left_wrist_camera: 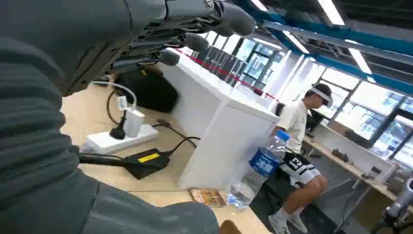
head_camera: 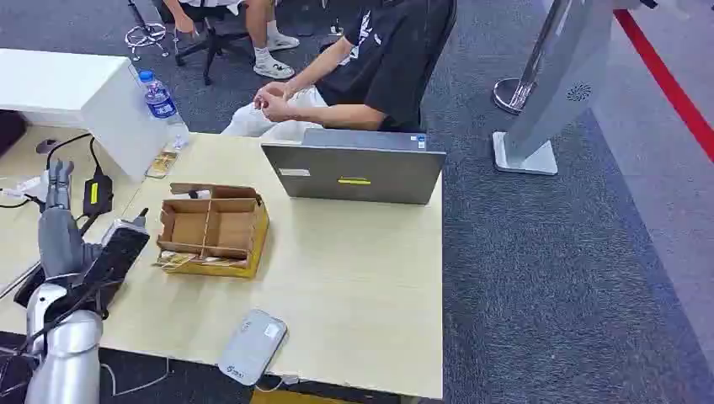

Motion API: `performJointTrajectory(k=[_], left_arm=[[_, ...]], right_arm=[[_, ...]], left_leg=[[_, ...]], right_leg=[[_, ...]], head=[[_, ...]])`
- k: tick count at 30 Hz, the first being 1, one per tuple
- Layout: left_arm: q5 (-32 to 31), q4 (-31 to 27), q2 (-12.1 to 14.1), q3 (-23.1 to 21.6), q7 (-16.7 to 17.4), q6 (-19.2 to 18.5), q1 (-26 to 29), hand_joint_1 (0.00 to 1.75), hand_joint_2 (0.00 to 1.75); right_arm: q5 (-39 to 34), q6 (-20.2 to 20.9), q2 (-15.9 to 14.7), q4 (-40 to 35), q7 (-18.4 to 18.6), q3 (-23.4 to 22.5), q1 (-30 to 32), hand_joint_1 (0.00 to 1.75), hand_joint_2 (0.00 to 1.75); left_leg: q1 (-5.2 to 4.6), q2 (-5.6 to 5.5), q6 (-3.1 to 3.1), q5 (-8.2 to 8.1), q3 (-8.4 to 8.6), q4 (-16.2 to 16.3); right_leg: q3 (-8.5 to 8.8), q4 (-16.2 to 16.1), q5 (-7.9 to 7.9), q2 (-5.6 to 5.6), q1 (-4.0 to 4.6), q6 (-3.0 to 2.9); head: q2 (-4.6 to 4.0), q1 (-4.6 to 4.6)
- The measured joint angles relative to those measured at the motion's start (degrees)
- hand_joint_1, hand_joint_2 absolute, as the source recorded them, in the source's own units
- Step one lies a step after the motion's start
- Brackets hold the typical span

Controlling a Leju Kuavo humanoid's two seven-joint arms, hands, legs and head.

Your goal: Pass the card to the sensor for recognition and then transmit it.

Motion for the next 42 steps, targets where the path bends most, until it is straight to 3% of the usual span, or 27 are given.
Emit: performJointTrajectory(k=[20, 32, 34, 35, 36, 37, 42], left_arm=[[-28.19, 0.59, 8.52, -25.46, 15.17, 7.69, -7.71, 0.0, 1.75], [-49.82, 2.16, 9.53, -34.7, 22.77, 13.27, -9.5, 0.0, 1.75], [-50.53, 2.19, 9.51, -35.21, 23.84, 13.77, -9.53, 0.0, 1.75], [-50.59, 2.19, 9.51, -35.49, 24.04, 13.94, -9.53, 1.12, 1.75], [-50.61, 2.19, 9.51, -35.6, 24.13, 13.97, -9.53, 1.12, 1.75], [-50.61, 2.19, 9.51, -35.69, 24.15, 13.97, -9.53, 1.75, 1.75], [-50.64, 2.21, 9.42, -35.71, 23.1, 14.01, -9.51, 1.75, 1.75]], right_arm=[[5.18, 1.62, 0.44, 0.2, -1.75, -3.65, -2.16, 0.0, 1.75], [9.97, 2.99, 0.68, 0.24, -4.04, -6.64, -2.73, 0.0, 1.75], [10.43, 3.35, 0.68, 0.24, -4.37, -6.91, -2.75, 0.0, 1.75], [10.49, 3.48, 0.68, 0.24, -4.39, -7.13, -2.75, 0.0, 1.75], [10.51, 3.54, 0.68, 0.24, -4.39, -7.3, -2.75, 0.0, 1.75], [10.51, 3.58, 0.7, 0.26, -4.39, -7.47, -2.76, 0.0, 1.75], [10.47, 3.58, 0.74, 0.37, -4.22, -8.04, -2.76, 0.0, 1.75]], left_leg=[[0.0, 0.0, 0.0, 0.0, -0.01, 0.01], [0.0, -0.01, 0.0, 0.0, -0.02, 0.02], [0.0, 0.0, 0.0, 0.0, -0.02, 0.02], [0.0, -0.01, 0.0, 0.0, -0.02, 0.02], [0.0, -0.02, 0.0, 0.0, -0.02, 0.02], [0.0, -0.02, 0.0, 0.0, -0.02, 0.02], [0.0, -0.01, 0.0, 0.0, -0.02, 0.02]], right_leg=[[0.0, 0.01, 0.0, 0.0, 0.0, 0.0], [0.0, 0.01, 0.0, 0.0, 0.0, 0.0], [0.0, 0.01, 0.0, 0.0, 0.0, 0.0], [0.0, 0.01, 0.0, 0.0, 0.0, 0.0], [0.0, 0.01, 0.0, 0.0, 0.0, 0.0], [0.0, 0.01, 0.0, 0.0, 0.0, 0.0], [0.0, 0.01, 0.0, 0.0, 0.0, 0.0]], head=[[0.0, 0.0], [0.0, 0.0], [0.0, 0.0], [0.0, -0.02], [0.0, 0.0], [0.0, 0.0], [0.0, -0.02]])
